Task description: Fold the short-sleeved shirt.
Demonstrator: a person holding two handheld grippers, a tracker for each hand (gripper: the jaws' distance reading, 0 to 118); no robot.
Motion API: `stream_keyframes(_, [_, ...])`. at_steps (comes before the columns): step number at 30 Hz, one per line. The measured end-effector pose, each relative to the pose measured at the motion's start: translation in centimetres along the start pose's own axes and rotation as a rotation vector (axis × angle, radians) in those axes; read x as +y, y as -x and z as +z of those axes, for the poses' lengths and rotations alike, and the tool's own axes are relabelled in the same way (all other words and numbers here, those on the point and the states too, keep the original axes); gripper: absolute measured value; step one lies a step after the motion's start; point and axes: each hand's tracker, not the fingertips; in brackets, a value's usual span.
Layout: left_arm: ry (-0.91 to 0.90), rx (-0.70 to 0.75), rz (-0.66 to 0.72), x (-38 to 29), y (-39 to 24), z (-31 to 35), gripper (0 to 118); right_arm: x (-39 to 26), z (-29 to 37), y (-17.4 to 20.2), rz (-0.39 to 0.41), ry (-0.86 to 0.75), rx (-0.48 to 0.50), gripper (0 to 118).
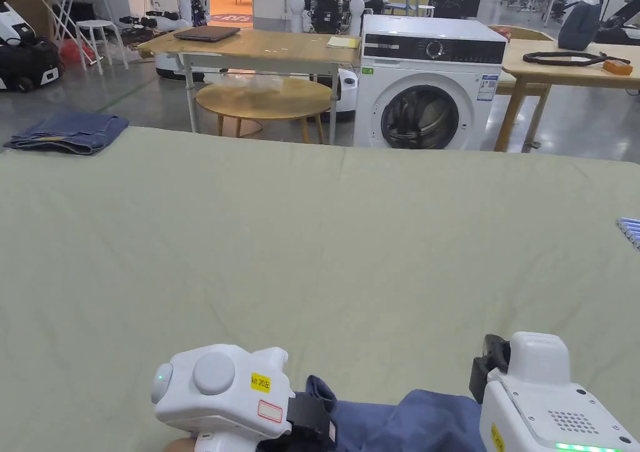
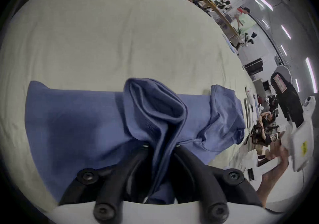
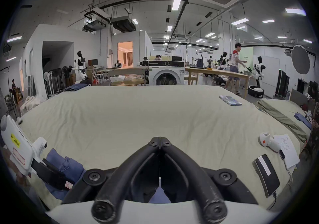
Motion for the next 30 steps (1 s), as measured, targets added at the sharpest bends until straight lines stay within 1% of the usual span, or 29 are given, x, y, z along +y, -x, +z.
stream_keyframes(3, [-0.053, -0.054, -0.003, 0.1, -0.7, 2.5, 47, 0.0, 0.2, -0.1, 0.004, -0.002, -0.001, 0])
stream_keyframes(4, [-0.065, -0.079, 0.01, 0.1, -0.7, 3.2, 50, 0.0, 0.3, -0.1, 0.004, -0.003, -0.001, 0])
stream_keyframes(6, [-0.106, -0.107, 0.019, 0.9, 0.2, 4.5, 51, 0.0, 0.4, -0.2, 0.003, -0.005, -0.002, 0])
stream_keyframes(9, [-0.179, -0.076, -0.003, 1.4, 0.8, 5.4, 51, 0.0, 0.5, -0.3, -0.002, -0.005, -0.002, 0])
stream_keyframes(12, [-0.168, -0.047, 0.028, 1.6, 2.0, 4.2, 51, -0.1, 0.5, -0.4, -0.004, -0.004, -0.004, 0])
stream_keyframes(13, [-0.151, -0.002, 0.031, 1.6, 2.4, 3.4, 47, -0.1, 0.5, -0.4, -0.005, -0.003, -0.004, 0])
stream_keyframes(14, [-0.128, 0.04, 0.017, 1.4, 2.7, 2.5, 40, -0.1, 0.6, -0.4, -0.005, -0.001, -0.004, 0])
stream_keyframes(15, [-0.105, 0.062, 0.012, 1.3, 2.9, 1.7, 22, -0.2, 0.5, -0.4, -0.006, -0.001, -0.005, 0])
stream_keyframes(16, [-0.077, 0.066, 0.018, 1.0, 3.1, 0.9, 11, -0.2, 0.5, -0.4, -0.005, 0.001, -0.005, 0])
stream_keyframes(17, [-0.053, 0.034, 0.025, 0.2, 2.2, 0.1, 8, -0.2, 0.5, -0.4, -0.002, 0.002, -0.005, 0])
stream_keyframes(19, [-0.018, -0.027, 0.04, -0.4, 2.0, -1.0, 6, -0.3, 0.4, -0.4, 0.0, 0.005, -0.008, 0])
stream_keyframes(23, [-0.006, -0.189, 0.012, -1.8, 0.5, -2.0, 3, -0.4, 0.5, -0.6, 0.002, 0.01, -0.01, 0])
stream_keyframes(24, [-0.001, -0.198, 0.005, -2.0, 0.2, -2.4, 3, -0.5, 0.5, -0.6, 0.003, 0.01, -0.011, 0])
stream_keyframes(26, [0.009, -0.167, -0.018, -2.1, 0.1, -3.7, 3, -0.5, 0.5, -0.6, 0.005, 0.012, -0.011, 0])
stream_keyframes(27, [0.019, -0.146, -0.014, -2.2, 0.2, -4.4, 3, -0.6, 0.4, -0.7, 0.006, 0.014, -0.012, 0])
stream_keyframes(30, [0.024, -0.147, 0.022, -2.6, 0.6, -5.8, 3, -0.7, 0.4, -0.8, -0.001, 0.019, -0.016, 0])
